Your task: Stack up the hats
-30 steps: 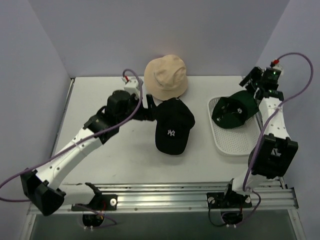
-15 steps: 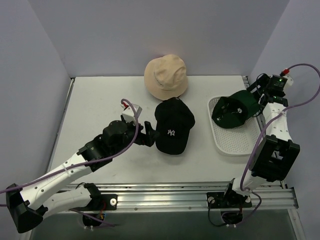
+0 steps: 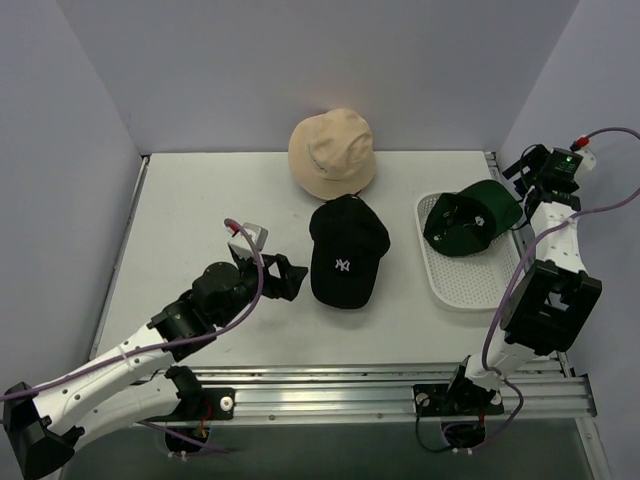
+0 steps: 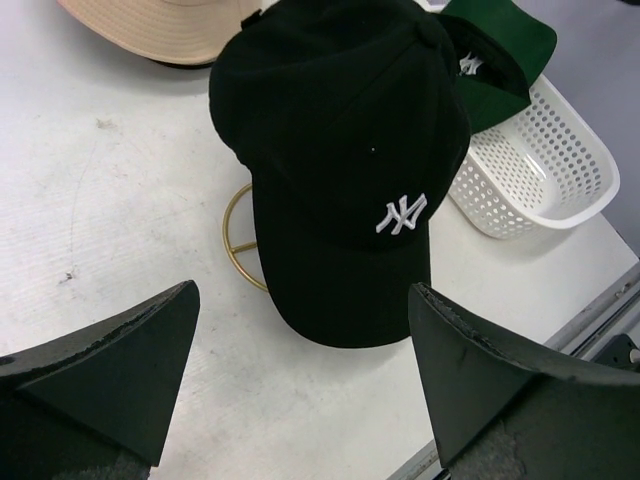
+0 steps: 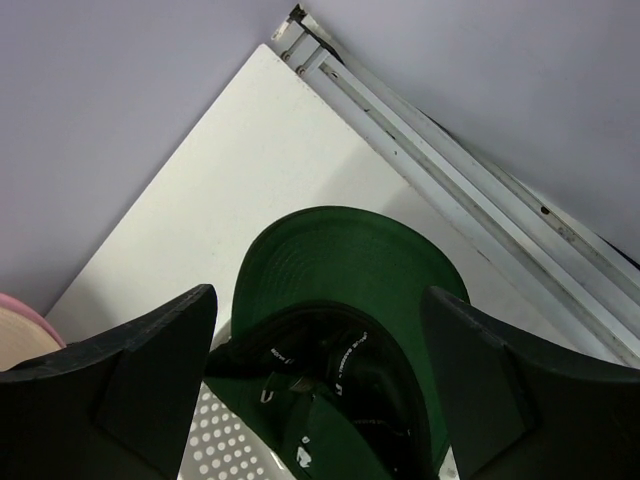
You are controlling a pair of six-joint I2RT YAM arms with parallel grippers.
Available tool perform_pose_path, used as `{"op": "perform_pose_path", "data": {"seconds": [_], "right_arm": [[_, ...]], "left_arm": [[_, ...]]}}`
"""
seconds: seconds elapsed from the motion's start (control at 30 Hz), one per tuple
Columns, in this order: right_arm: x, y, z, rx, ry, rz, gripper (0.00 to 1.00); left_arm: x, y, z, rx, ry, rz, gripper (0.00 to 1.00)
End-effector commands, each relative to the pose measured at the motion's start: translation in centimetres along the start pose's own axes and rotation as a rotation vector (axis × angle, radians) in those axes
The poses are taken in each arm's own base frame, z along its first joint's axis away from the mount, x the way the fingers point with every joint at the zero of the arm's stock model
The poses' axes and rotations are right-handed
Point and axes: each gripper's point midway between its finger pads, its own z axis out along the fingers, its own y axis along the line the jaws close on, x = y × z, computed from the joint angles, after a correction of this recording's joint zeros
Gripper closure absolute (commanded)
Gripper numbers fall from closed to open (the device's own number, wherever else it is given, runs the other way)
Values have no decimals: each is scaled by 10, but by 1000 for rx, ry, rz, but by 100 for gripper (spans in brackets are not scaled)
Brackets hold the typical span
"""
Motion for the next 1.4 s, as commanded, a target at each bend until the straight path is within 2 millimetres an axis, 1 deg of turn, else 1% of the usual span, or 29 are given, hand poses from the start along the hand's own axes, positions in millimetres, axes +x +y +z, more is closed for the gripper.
{"op": "perform_pose_path", "data": {"seconds": [0.0,0.13,0.27,0.43,0.67,0.87,0.97,1.07,1.1,1.17,1.2,1.27,1.3,1.37], "right_arm": [[-16,4,7,-12,-31,-21,22],[-3,-7,17,11,8,-36,23],[10,-15,28,21,47,-58,25],[20,-24,36,25,79,-75,26],[33,-38,46,28,120,-55,27],[46,-44,53,34,146,-41,32],[52,-43,56,26,161,-34,34],[54,-43,59,17,162,-34,42],[54,-43,59,13,161,-36,48],[53,-40,59,5,162,-36,56],[51,-40,59,2,158,-37,64],[45,-36,55,-6,148,-38,72],[40,-33,53,-12,139,-39,82],[28,-23,45,-34,113,-41,91]], "left_arm": [[-36,-4,-7,5,-142,-39,6],[-42,-1,-13,-7,-162,-35,6],[-37,0,-10,-5,-157,-37,6],[-35,0,-6,-14,-140,-28,6],[-38,0,-11,-8,-160,-34,6],[-41,-1,-14,1,-170,-40,6],[-41,-1,-13,2,-168,-39,6],[-40,-2,-14,8,-166,-40,6],[-41,-2,-15,9,-170,-40,6],[-42,-3,-15,11,-173,-43,6],[-43,-2,-16,9,-176,-44,6],[-43,-1,-17,7,-179,-44,6],[-44,-1,-17,5,-183,-46,6],[-45,-1,-18,6,-184,-46,6]]}}
